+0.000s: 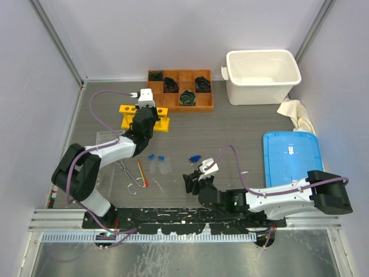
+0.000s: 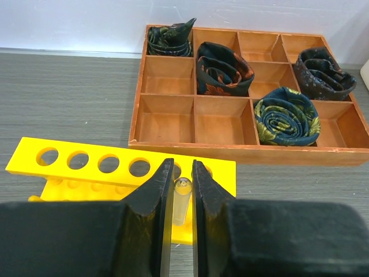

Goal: Organize the chemistry lab equipment
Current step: Insert the test tube into the slot of the test tube rack.

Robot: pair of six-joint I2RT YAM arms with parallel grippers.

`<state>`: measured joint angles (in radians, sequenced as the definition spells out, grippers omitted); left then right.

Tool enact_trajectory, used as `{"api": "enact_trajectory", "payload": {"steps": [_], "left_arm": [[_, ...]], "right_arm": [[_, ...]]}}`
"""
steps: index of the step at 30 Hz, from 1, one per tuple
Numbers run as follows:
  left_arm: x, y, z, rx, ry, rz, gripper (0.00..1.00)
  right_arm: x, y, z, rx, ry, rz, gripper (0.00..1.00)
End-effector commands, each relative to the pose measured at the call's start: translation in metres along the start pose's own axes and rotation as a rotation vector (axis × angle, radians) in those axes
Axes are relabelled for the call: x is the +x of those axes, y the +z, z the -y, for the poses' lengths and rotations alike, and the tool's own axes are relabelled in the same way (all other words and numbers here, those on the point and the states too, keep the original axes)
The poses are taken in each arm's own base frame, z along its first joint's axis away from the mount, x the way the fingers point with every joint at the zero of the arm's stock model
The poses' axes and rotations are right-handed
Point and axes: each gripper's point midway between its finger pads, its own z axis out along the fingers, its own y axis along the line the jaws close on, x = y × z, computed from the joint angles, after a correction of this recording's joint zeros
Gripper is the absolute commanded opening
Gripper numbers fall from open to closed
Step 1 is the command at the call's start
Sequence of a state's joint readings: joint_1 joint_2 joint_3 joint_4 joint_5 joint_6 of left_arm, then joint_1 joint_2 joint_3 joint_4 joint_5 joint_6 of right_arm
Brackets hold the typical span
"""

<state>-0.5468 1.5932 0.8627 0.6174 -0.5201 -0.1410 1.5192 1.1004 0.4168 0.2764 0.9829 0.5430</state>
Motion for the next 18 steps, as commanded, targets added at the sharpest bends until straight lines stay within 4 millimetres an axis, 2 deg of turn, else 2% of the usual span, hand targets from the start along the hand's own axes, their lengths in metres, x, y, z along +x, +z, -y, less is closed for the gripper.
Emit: {"api": "enact_trajectory", "payload": {"steps": [1,18], "left_arm": [[-0.021,0.003,-0.009,-0.036,-0.035,0.078,0.00],[-0.010,0.012,-0.015,-0.045,-0.037,0.055,0.00]], "right_arm": [[-0.010,0.001,-0.002,0.011,0.036,0.038,0.55],[-0.009,0.001,0.002,0.025,0.032,0.042,0.55]]}}
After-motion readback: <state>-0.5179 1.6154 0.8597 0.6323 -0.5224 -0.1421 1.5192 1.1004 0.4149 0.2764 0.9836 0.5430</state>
